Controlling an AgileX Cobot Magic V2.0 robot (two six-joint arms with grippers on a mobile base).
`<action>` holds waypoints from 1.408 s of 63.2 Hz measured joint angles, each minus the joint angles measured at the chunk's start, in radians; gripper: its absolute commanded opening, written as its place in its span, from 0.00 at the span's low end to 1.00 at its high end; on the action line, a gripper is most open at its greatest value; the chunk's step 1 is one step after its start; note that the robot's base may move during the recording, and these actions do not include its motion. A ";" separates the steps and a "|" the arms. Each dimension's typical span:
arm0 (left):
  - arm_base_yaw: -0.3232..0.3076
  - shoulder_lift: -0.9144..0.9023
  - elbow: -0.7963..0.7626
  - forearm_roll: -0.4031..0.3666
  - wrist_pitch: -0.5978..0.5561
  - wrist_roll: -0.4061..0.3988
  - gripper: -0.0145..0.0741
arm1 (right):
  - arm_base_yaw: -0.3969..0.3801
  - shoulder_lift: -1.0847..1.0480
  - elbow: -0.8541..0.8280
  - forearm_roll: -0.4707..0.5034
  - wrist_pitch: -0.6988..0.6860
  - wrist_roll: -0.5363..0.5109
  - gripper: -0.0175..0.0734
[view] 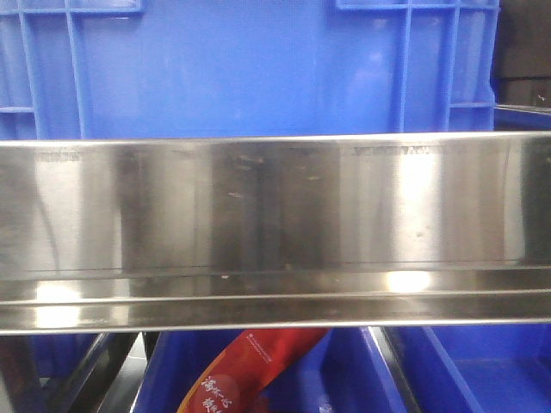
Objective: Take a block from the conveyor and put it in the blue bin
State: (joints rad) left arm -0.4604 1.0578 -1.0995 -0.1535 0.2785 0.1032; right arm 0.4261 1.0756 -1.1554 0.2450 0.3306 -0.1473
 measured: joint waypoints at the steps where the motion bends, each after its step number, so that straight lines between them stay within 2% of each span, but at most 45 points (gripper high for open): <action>1: 0.005 -0.012 0.013 0.000 0.000 0.000 0.04 | -0.005 -0.012 0.008 0.000 0.000 0.000 0.01; 16: 0.092 -0.233 0.257 0.000 0.000 0.000 0.04 | -0.033 -0.231 0.240 -0.008 -0.020 0.000 0.01; 26: 0.155 -0.401 0.420 -0.014 0.000 0.000 0.04 | -0.033 -0.402 0.455 -0.008 -0.047 0.000 0.01; 42: 0.192 -0.591 0.584 -0.016 0.007 0.000 0.04 | -0.033 -0.621 0.699 -0.008 -0.045 0.000 0.01; 58: 0.192 -0.665 0.606 -0.018 -0.010 0.000 0.04 | -0.033 -0.734 0.720 -0.010 -0.031 0.002 0.01; 89: 0.192 -0.672 0.606 -0.018 -0.051 0.000 0.04 | -0.035 -0.743 0.720 -0.010 -0.031 0.002 0.01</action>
State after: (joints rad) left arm -0.2684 0.3859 -0.4934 -0.1716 0.2271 0.1032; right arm 0.3910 0.3327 -0.4352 0.2349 0.2996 -0.1457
